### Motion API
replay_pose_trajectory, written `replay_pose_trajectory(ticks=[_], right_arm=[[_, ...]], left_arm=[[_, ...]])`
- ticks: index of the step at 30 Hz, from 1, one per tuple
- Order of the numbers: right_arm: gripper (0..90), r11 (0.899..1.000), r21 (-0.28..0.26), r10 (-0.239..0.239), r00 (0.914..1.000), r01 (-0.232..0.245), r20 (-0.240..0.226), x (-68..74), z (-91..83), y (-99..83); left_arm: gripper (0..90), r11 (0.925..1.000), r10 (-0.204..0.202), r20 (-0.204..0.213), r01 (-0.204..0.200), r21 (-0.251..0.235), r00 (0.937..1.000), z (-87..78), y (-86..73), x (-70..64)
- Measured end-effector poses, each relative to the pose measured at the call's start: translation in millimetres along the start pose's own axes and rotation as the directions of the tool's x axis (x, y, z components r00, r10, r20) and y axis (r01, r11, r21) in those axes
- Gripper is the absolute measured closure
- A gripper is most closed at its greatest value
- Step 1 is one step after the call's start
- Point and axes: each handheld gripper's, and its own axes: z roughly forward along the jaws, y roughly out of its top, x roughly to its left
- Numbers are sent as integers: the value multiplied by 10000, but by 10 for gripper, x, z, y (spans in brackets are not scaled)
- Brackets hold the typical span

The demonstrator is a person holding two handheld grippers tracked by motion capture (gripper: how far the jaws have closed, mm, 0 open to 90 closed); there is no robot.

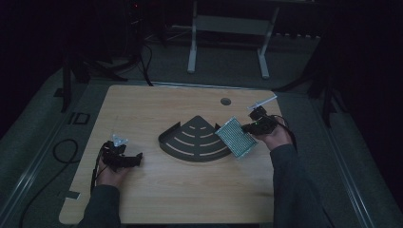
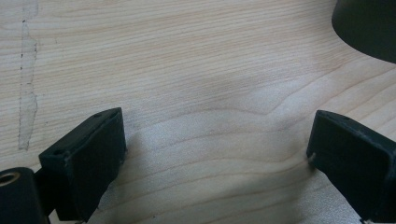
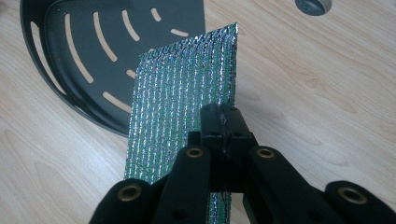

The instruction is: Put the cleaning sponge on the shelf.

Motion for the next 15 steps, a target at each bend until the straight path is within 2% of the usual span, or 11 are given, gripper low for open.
replay_pose_trajectory(ticks=[15], right_arm=[[896,9997,-28,-240,9997,240,-101,70,83,124]], left_arm=[[47,10000,-6,-1,6,-2,10000,1,1,-1]])
